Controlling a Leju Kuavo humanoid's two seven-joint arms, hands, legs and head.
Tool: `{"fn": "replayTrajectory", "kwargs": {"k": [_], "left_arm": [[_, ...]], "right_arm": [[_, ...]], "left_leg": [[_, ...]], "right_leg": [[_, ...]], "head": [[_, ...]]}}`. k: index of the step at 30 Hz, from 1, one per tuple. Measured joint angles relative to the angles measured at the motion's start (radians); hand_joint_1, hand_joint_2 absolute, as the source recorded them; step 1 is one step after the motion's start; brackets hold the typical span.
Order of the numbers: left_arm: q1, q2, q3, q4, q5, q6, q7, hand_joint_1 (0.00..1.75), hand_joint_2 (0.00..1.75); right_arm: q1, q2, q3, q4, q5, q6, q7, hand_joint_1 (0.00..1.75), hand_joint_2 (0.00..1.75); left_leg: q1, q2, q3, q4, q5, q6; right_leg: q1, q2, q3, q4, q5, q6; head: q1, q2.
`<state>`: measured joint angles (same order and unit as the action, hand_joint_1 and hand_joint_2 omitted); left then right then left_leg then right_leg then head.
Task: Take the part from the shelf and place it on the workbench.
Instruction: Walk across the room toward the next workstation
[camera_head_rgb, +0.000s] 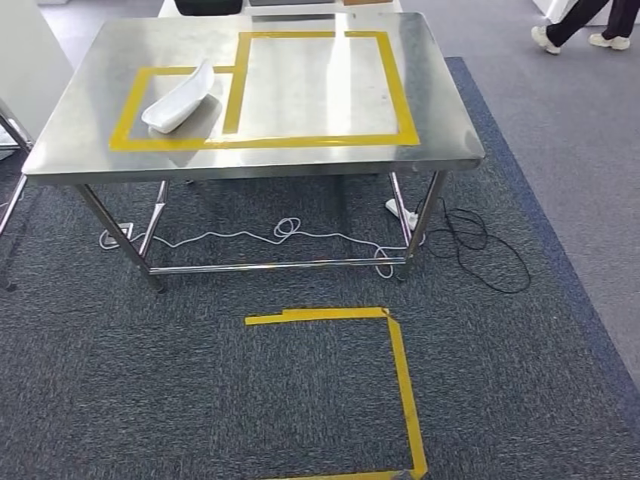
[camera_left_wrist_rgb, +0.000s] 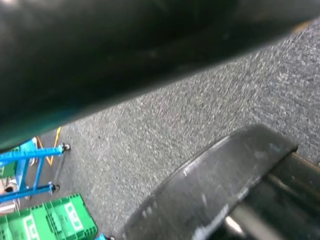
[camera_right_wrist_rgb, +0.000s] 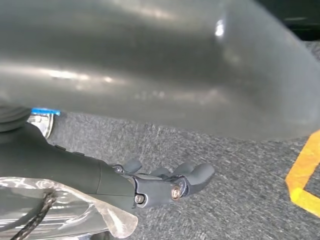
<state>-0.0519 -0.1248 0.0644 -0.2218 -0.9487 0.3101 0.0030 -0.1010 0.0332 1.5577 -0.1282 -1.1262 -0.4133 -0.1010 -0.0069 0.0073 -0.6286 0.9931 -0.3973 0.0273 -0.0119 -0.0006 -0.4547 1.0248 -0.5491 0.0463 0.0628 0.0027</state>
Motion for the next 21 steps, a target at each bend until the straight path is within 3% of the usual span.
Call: {"fn": "replayTrajectory", "kwargs": {"k": [2,4,5,6,8,9,10,11,13,15,16,19,21], "left_arm": [[0.001,-0.002,0.008,0.002,0.002,0.001,-0.001,0.0,0.0],[0.004,-0.003,0.014,0.006,0.005,0.002,-0.004,0.0,0.0],[0.006,-0.003,0.016,0.007,0.006,0.002,-0.006,0.0,0.0],[0.008,-0.004,0.018,0.008,0.008,0.002,-0.007,0.0,0.0],[0.009,-0.005,0.022,0.009,0.009,0.001,-0.008,0.0,0.0],[0.01,-0.005,0.025,0.01,0.009,0.001,-0.008,0.0,0.0],[0.01,-0.006,0.028,0.011,0.009,0.0,-0.008,0.0,0.0],[0.01,-0.007,0.031,0.011,0.009,-0.001,-0.008,0.0,0.0],[0.01,-0.008,0.033,0.011,0.007,-0.002,-0.007,0.0,0.0],[0.01,-0.008,0.033,0.011,0.005,0.003,-0.004,0.0,0.0],[0.01,-0.009,0.033,0.012,0.003,0.008,-0.002,0.0,0.0],[0.01,-0.017,0.034,0.013,-0.002,0.018,0.001,0.0,0.0],[0.008,-0.019,0.034,0.014,-0.003,0.013,0.0,0.0,0.0]], "right_arm": [[-0.001,0.0,-0.001,0.0,-0.003,-0.007,-0.001,0.0,0.0],[0.003,0.004,-0.004,0.0,-0.01,-0.017,0.001,0.0,0.0],[0.004,0.006,-0.006,0.0,-0.013,-0.022,0.002,0.0,0.0],[0.004,0.008,-0.008,0.0,-0.016,-0.025,0.002,0.0,0.0],[0.004,0.01,-0.012,0.0,-0.02,-0.028,0.002,0.0,0.0],[0.004,0.011,-0.014,0.0,-0.022,-0.028,0.002,0.0,0.0],[0.004,0.011,-0.016,0.0,-0.025,-0.028,0.002,0.0,0.0],[0.004,0.011,-0.018,0.0,-0.026,-0.028,0.002,0.0,0.0],[0.004,0.012,-0.021,0.0,-0.028,-0.028,0.002,0.0,0.0],[0.004,0.016,-0.023,-0.001,-0.029,-0.028,0.002,0.0,0.0],[0.003,0.017,-0.024,-0.001,-0.029,-0.028,0.002,0.0,0.0],[0.003,0.022,-0.024,-0.001,-0.028,-0.027,0.002,0.0,0.0],[0.004,0.023,-0.024,-0.001,-0.026,-0.026,0.002,0.0,0.0]], "left_leg": [[-0.001,-0.001,-0.011,0.005,0.019,-0.009],[0.0,-0.003,-0.018,0.005,0.027,-0.02],[0.001,-0.004,-0.024,0.017,0.007,-0.026],[0.003,-0.005,-0.034,0.05,-0.032,-0.032],[0.006,-0.005,-0.06,0.171,-0.136,-0.041],[0.006,-0.005,-0.07,0.235,-0.171,-0.043],[0.006,-0.005,-0.069,0.278,-0.184,-0.042],[0.006,-0.005,-0.055,0.288,-0.176,-0.039],[0.001,-0.006,0.025,0.198,-0.13,-0.022],[-0.008,-0.007,0.115,0.061,-0.113,0.006],[-0.012,-0.008,0.138,0.017,-0.115,0.015],[-0.018,-0.006,0.142,-0.027,-0.098,0.023],[-0.012,-0.003,0.133,-0.05,-0.071,0.028]], "right_leg": [[0.003,0.003,0.035,-0.067,-0.018,-0.009],[0.003,0.0,0.015,-0.067,-0.007,-0.021],[0.002,-0.003,0.007,-0.066,0.002,-0.03],[0.001,-0.005,-0.001,-0.066,0.012,-0.039],[0.003,-0.008,-0.02,-0.059,0.03,-0.049],[0.006,-0.01,-0.034,-0.054,0.039,-0.05],[0.008,-0.012,-0.051,-0.048,0.047,-0.051],[0.011,-0.013,-0.069,-0.042,0.054,-0.052],[0.017,-0.012,-0.096,-0.031,0.066,-0.054],[0.022,-0.013,-0.113,-0.027,0.079,-0.051],[0.02,-0.014,-0.118,-0.027,0.087,-0.047],[0.012,-0.014,-0.131,-0.031,0.105,-0.031],[0.011,-0.008,-0.15,-0.001,0.061,-0.021]], "head": [[0.002,0.0],[0.002,0.0],[0.001,0.0],[-0.001,0.0],[-0.005,0.0],[-0.006,0.0],[-0.006,0.0],[-0.007,0.0],[-0.007,0.0],[-0.006,0.0],[-0.006,0.0],[-0.007,0.0],[-0.006,0.0]]}}
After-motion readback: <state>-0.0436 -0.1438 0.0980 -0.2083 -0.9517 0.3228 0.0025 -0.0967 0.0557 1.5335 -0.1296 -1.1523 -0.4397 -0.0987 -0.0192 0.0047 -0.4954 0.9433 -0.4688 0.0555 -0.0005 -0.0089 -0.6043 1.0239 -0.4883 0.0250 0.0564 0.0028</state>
